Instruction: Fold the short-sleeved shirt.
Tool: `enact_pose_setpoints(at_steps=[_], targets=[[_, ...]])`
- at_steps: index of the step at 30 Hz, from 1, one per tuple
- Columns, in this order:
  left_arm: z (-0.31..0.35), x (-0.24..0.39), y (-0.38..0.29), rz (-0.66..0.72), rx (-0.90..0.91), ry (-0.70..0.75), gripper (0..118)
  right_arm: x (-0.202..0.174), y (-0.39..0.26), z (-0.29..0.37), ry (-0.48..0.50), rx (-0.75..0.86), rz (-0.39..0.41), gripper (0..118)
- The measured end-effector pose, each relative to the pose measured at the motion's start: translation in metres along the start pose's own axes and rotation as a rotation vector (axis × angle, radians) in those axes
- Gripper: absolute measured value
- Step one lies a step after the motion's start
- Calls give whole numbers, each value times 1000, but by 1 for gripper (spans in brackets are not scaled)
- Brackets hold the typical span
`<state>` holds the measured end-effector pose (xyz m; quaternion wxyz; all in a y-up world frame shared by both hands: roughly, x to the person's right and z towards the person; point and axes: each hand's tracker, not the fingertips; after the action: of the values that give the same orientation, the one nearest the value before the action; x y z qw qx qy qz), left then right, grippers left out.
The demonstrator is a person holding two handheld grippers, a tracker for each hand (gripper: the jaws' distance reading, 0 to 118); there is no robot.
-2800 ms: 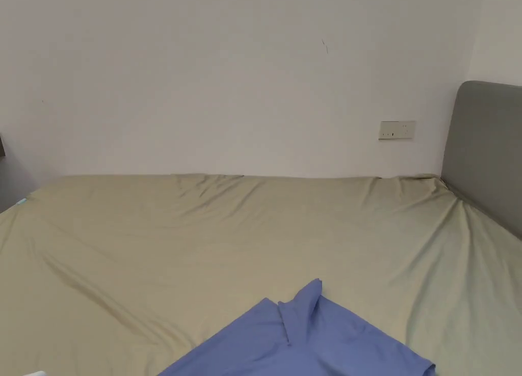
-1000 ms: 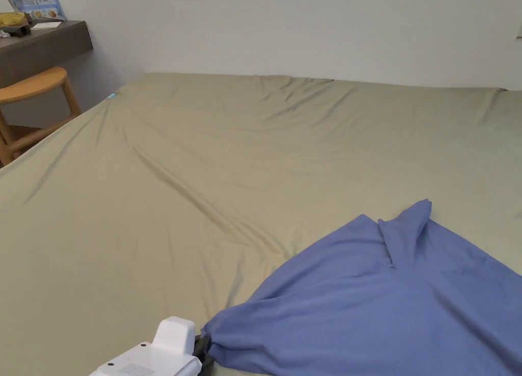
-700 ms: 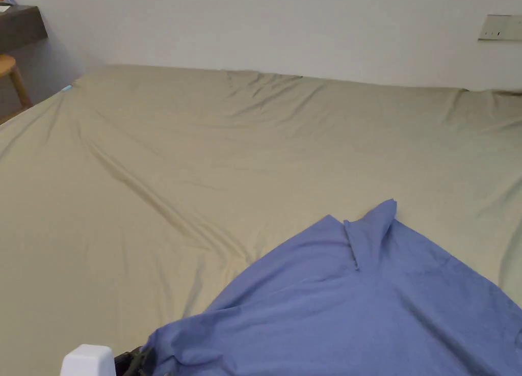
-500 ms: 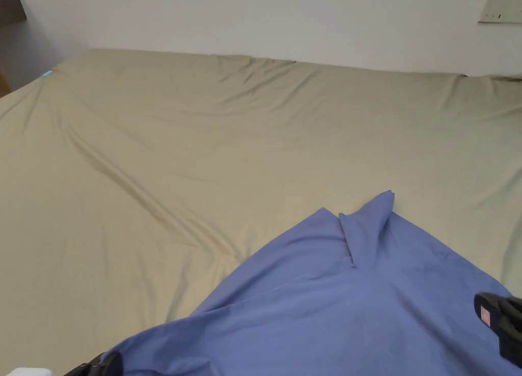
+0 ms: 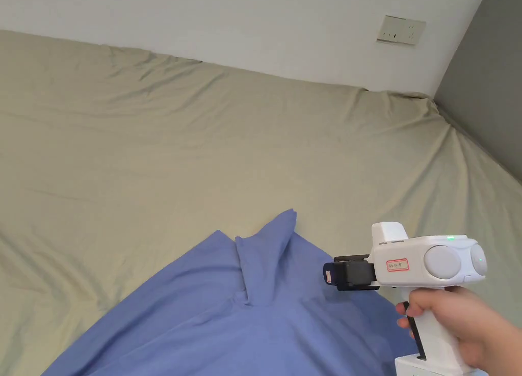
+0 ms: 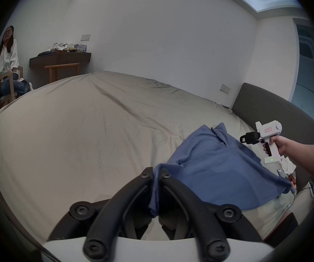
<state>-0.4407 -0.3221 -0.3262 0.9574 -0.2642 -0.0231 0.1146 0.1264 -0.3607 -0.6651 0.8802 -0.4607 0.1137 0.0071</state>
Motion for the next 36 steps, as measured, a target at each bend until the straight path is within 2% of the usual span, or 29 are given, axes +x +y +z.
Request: enact_pose_setpoints(at_steps=[3,5,6,8,10,12,16,20,23,25,29,33,36], targets=[[-4,3,3,-19,0,-2,3,-10,-9,-12,-42,-44,56,98],[-7,5,4,-18,-1,-7,3,-16,-19,-8,-86,5,127,92],[-6,5,5,-17,-1,-8,3,-18,-21,-3,-68,6,107,83],[-6,6,4,-14,3,-8,3,-27,-29,7,-58,25,91,52],[-5,9,4,-12,1,-6,3,-34,-38,13,-64,34,130,7],[-2,11,4,-8,4,-10,3,-44,-42,21,-92,37,156,6],[7,13,14,-13,18,-23,3,-51,-47,61,-75,133,124,6],[20,10,39,-17,78,-27,3,-60,-52,150,-57,316,133,6],[32,14,68,-62,140,-32,3,-68,-60,227,-78,440,149,6],[43,16,92,-73,198,-39,3,-73,-66,275,-105,515,148,6],[66,28,146,-105,306,-50,3,-81,-67,356,-205,674,199,6],[82,41,206,-82,380,-55,3,-80,-50,407,-271,802,118,6],[87,62,251,-151,421,-21,3,-82,-30,434,-299,885,49,6]])
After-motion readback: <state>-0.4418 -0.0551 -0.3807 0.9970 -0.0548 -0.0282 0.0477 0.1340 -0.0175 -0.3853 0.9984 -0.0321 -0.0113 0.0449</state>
